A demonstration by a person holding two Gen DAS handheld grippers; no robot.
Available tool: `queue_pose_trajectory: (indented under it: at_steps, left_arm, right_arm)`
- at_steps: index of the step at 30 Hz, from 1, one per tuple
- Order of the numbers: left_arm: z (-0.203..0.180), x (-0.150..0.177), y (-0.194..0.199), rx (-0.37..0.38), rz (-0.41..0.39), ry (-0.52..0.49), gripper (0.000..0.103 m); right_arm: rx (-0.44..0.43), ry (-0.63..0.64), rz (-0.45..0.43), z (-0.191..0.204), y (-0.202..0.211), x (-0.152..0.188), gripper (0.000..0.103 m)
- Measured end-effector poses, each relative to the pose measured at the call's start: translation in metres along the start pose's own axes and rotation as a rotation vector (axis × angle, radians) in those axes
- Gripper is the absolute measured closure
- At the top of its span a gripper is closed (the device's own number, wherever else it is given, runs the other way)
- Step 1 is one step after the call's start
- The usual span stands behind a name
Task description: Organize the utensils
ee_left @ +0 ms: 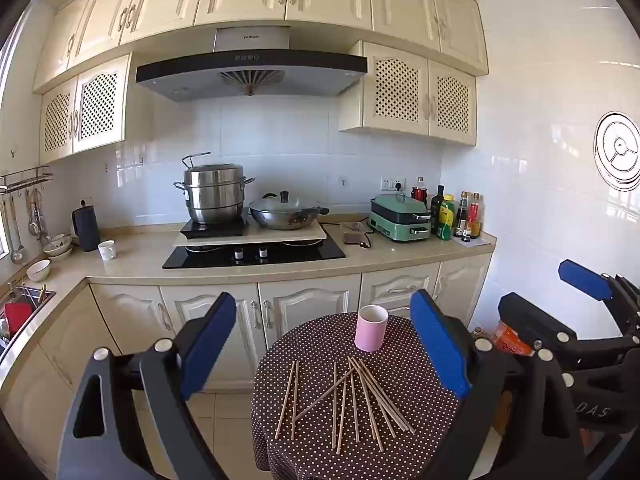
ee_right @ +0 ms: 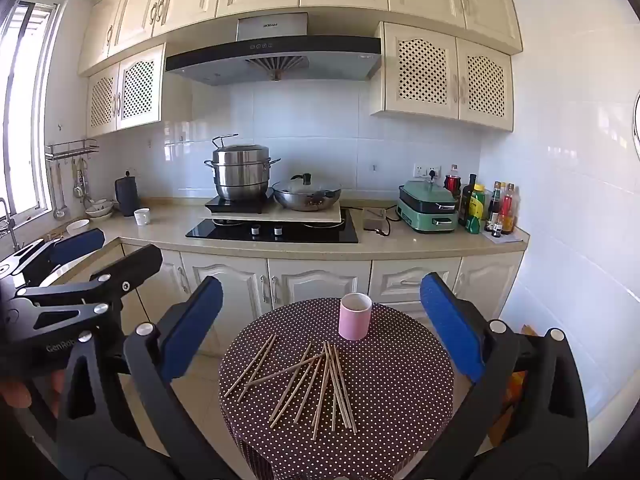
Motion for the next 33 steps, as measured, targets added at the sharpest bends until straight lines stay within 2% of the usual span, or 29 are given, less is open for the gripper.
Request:
queue_pose_trajectory:
  at_steps: [33]
  left_arm:
    - [0.0008,0.008,-0.0031,0.004,0.004,0.009,0.016]
  right_arm:
    - [-0.003,-0.005,0.014,-0.0006,-0.0058,0.0001,0.006]
Point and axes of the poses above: each gripper's, at about its wrist camera, not at the fingertips, and y roughly against the way its jaws point, z to its left, x to its underside, the point moved 9 cm from there along -y, roughly the way its jaws point, and after that the axes turned 14 degrees about y, right-handed, at the moved point
